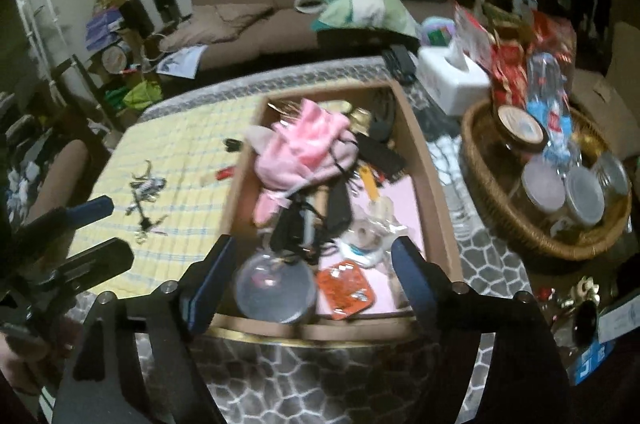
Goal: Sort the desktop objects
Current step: 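Move both open tools back over the bed items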
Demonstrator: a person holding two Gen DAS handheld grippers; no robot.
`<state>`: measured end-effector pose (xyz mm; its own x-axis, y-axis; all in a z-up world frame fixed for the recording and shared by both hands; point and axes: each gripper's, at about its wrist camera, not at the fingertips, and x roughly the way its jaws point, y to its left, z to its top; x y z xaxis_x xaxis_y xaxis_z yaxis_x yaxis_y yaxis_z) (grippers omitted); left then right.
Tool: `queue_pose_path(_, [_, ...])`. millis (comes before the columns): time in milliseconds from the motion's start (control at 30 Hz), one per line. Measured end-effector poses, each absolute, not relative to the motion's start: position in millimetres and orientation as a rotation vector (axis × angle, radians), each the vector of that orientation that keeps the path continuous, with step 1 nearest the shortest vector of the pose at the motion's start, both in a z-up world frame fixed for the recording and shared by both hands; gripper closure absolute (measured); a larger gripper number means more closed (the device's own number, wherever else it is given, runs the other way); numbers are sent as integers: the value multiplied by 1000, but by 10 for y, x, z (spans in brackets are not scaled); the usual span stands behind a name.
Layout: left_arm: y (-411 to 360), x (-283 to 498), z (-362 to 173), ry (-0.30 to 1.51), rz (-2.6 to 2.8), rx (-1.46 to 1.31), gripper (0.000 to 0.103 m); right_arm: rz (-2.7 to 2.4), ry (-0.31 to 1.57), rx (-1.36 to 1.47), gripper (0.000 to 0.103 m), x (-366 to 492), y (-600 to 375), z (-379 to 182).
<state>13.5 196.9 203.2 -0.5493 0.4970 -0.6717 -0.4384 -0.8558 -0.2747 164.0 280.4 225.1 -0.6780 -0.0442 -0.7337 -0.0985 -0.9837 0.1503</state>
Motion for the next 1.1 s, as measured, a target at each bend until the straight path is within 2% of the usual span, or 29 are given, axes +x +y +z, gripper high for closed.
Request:
queue_pose_path(233, [1285, 134, 2048, -156, 2469, -1068, 0, 2946, 275, -1204, 18, 1584, 2349, 2459])
queue_pose_path(567, [289, -27, 1805, -246, 2600, -1124, 0, 3016, 274, -1275, 17, 1249, 1691, 2245])
queue_pose_path(867, [-365, -159, 1430, -311, 2661, -1194, 0, 3079, 305, -1336, 8, 901, 1139, 1925])
queue_pose_path(933, [-441, -208, 1320, -319, 2662, -1218, 0, 3090, 275, -1356, 2, 812, 997, 1825])
queue_pose_path(1100, [-525, -311, 1048, -309, 2651, -1283, 0, 3086, 250, -1410, 0, 611, 786, 1571])
